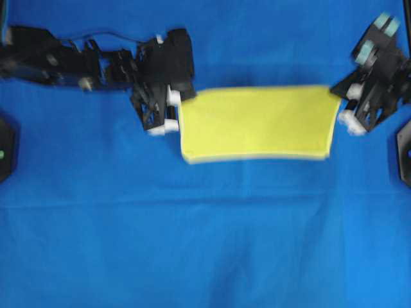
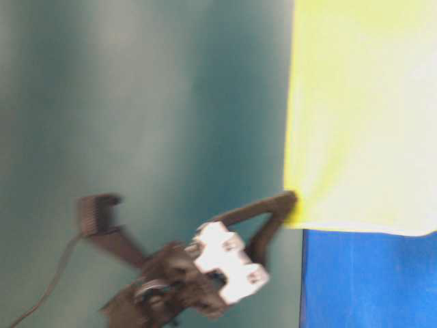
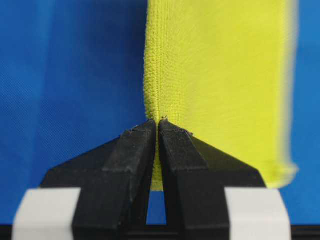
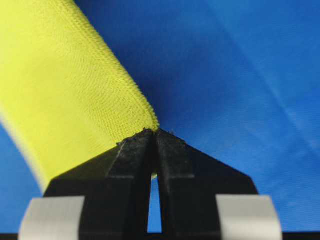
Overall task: Fold the yellow towel.
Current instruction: 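Grasp the folded strip's ends with both grippers and lift it, then swing the strip vertical, right gripper carrying its end toward the top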
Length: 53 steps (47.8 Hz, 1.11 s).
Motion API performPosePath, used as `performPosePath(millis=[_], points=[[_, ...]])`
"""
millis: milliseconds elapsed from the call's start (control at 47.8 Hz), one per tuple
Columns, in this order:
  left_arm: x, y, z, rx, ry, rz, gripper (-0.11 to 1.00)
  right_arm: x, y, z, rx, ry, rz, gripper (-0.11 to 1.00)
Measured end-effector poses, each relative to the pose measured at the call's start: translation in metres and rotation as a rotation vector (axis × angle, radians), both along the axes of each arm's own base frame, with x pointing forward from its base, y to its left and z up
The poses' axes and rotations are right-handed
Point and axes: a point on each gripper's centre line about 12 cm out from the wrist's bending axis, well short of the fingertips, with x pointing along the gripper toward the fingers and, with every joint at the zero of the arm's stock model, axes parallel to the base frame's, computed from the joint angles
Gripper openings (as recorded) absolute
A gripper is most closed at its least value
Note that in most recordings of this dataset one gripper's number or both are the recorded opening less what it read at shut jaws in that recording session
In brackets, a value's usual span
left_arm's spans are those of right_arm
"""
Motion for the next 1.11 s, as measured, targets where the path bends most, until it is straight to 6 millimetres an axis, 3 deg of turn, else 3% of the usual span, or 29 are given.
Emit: performPosePath(millis=[209,502,858,1109], points=[[-0.005,-0.003,0.021,0.015,-0.044,-0.009,0.03,-0.005,0.009,0.03,-0.025,-0.052,0.023,0.01],[-0.004,-0.01,0.024,0.003,-0.053,-0.015,0.03,-0.003,0.008,0.029,-0.028,-0.035,0.022,0.01],[0.009,-0.064,0.031,0.004,-0.108,-0.154,0.03,0.005,-0.038,0.042,-0.126,-0.101,-0.093,0.01],[0.028,-0.096,0.043,0.019,-0.216,-0.236,0.03,0.033,-0.069,0.049,-0.174,-0.156,-0.091,0.01]])
